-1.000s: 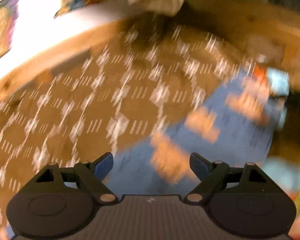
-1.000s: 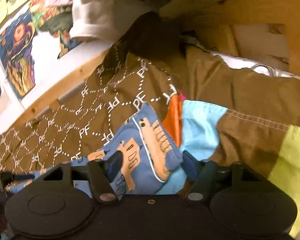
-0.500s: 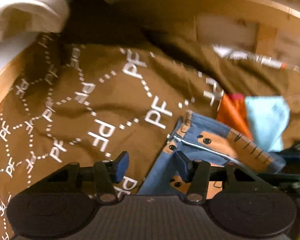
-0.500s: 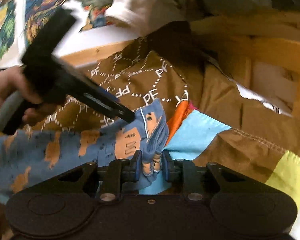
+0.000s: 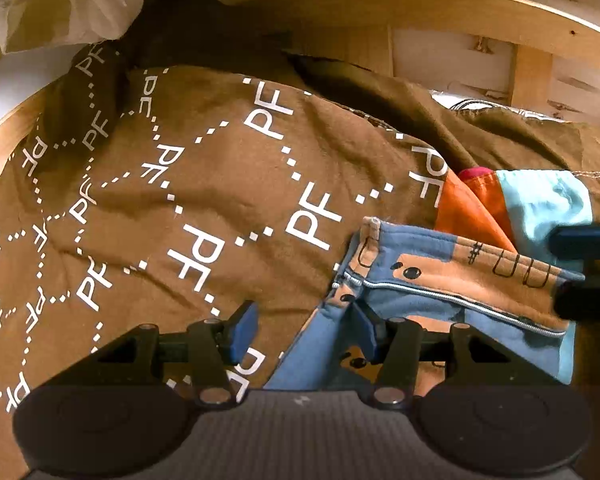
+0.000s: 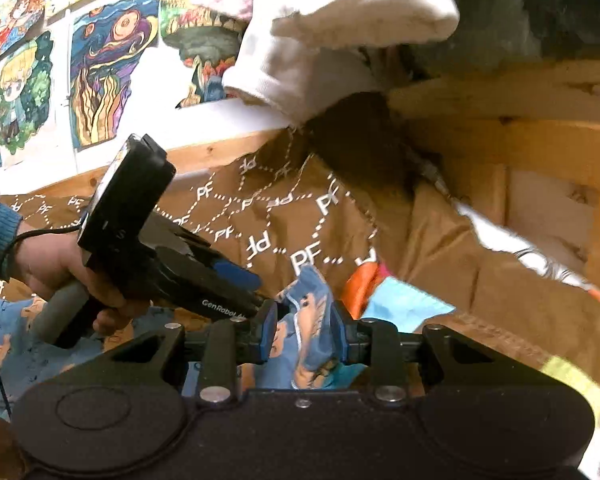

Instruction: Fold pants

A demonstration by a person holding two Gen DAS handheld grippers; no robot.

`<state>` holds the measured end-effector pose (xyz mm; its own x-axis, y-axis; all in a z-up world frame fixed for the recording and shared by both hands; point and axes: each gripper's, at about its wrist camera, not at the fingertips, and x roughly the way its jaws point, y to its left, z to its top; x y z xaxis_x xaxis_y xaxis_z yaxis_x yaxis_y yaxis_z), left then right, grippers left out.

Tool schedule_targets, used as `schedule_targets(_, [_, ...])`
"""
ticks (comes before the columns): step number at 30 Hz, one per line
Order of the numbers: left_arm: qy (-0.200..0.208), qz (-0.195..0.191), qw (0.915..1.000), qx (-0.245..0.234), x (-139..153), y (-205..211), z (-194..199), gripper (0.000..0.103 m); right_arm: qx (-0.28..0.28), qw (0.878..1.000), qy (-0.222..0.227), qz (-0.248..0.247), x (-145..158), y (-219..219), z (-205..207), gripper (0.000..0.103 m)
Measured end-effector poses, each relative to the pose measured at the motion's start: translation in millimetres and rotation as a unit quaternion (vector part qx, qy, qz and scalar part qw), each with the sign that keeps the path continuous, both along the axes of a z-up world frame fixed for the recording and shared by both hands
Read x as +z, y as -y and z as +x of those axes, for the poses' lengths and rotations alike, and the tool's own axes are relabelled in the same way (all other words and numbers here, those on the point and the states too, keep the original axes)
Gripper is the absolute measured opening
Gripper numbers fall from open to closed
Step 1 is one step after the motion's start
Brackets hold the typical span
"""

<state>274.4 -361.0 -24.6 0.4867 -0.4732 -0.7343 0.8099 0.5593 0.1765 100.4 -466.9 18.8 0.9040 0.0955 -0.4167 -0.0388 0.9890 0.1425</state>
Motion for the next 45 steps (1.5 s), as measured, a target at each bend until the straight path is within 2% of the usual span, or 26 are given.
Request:
schedule_targets(3, [-0.001,-0.004,1.0000,-0.002,-1,-3,1,0.058,-0.009,0.999,-0.029,0.018,-6,6,10,0.036])
schedule_targets(7, [0.001,-0.007,1.0000,-0.004,1,-5,1,0.058,-0.032,0.995,-0.067,0.063,-16,22,14,0.036])
schedule_targets(11, [0.001,-0.005,1.0000,-0.004,0,-3,1,0.058,-0.024,0.995,-0.067,0.068,-16,20,13,0.037])
schedule_targets(16, [0.000,-0.003,1.0000,-0.002,0,-1,1,0.058,0.002,0.997,-0.066,0.051,-16,9,12,0.035])
schedule_targets(22, [0.000,-0.002,1.0000,-0.001,0,0,0,0.058,0.001,0.996,-0.054,0.071,-14,14,8,0.034])
schedule_targets(28, [-0.001,-0.002,1.0000,-0.001,-1,0,0,0.058,-0.014,0.994,-0.081,0.078,-19,18,11,0.032])
schedule_targets(33, [-0.002,0.000,1.0000,-0.001,0,1,0,0.058,-0.012,0.992,-0.078,0.098,-20,20,10,0.033])
schedule_targets(36, [-0.008,0.004,1.0000,0.002,2,3,2,0.058,-0.007,0.991,-0.071,0.110,-20,20,9,0.026])
schedule_targets(37, [-0.013,0.006,0.9999,0.005,4,3,4,0.058,-0.007,0.992,-0.069,0.110,-20,20,9,0.019])
schedule_targets(41, [-0.035,0.015,0.9991,0.022,17,3,9,0.059,-0.008,0.995,-0.057,0.083,-16,14,6,0.013])
schedule_targets(43, [-0.047,-0.009,0.9981,0.039,27,-6,12,0.059,0.000,0.998,-0.047,0.038,-14,3,4,0.013])
schedule_targets(45, [-0.084,-0.049,0.9921,0.079,39,-22,15,0.059,0.016,0.999,-0.036,-0.015,-12,-12,1,0.013])
